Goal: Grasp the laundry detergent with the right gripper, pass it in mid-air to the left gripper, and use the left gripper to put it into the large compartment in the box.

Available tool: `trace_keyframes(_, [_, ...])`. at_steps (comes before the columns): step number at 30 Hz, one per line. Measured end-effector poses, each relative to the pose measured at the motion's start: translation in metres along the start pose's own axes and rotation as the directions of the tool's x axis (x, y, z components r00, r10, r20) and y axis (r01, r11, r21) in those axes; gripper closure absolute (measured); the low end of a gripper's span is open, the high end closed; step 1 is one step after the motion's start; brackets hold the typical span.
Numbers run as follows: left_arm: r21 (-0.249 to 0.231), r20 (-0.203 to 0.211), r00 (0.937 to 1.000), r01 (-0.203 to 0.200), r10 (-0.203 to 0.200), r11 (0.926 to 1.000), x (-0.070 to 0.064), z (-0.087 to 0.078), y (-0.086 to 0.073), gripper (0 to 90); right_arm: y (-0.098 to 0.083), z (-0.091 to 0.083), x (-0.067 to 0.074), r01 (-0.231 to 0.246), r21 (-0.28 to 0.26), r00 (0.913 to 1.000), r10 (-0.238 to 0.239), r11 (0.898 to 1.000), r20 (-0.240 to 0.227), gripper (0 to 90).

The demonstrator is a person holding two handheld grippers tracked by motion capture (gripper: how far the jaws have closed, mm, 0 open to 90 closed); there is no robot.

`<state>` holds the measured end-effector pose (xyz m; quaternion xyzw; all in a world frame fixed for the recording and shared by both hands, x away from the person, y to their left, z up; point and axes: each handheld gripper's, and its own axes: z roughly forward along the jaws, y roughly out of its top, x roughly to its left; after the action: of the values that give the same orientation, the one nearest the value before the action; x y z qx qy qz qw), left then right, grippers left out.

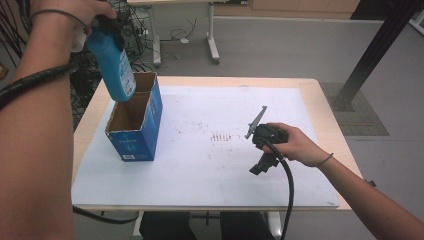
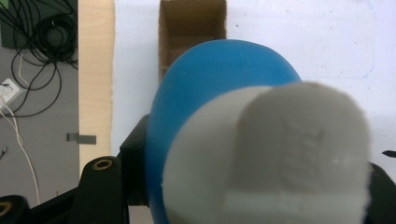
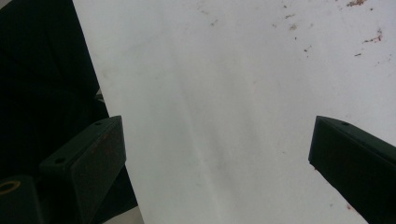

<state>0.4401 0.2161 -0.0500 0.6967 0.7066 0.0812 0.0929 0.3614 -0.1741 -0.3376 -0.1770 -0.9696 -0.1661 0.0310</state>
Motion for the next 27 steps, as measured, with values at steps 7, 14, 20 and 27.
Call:
trace_keyframes(7, [0.02,0.0,1.0,0.002,-0.002,0.9998,0.007,0.022,-0.002,38.1,0.001,0.002,0.0,0.005,-0.002,1.0,-0.005,1.0,-0.006,3.7])
trace_keyframes(14, [0.042,-0.017,0.9998,0.006,-0.005,0.9991,0.009,0.043,-0.005,38.1,0.0,0.005,-0.003,-0.007,-0.007,0.9999,0.007,1.0,-0.009,3.6])
trace_keyframes(20, [0.065,-0.005,1.0,0.003,-0.003,0.9979,0.009,0.063,-0.007,38.1,-0.001,0.007,-0.003,-0.005,-0.006,0.9999,0.005,1.0,-0.011,3.6])
trace_keyframes(27, [0.082,0.009,0.9999,-0.006,0.006,0.9966,0.01,0.081,-0.009,38.1,-0.001,0.01,-0.002,-0.007,0.002,0.9999,0.007,1.0,-0.007,3.5])
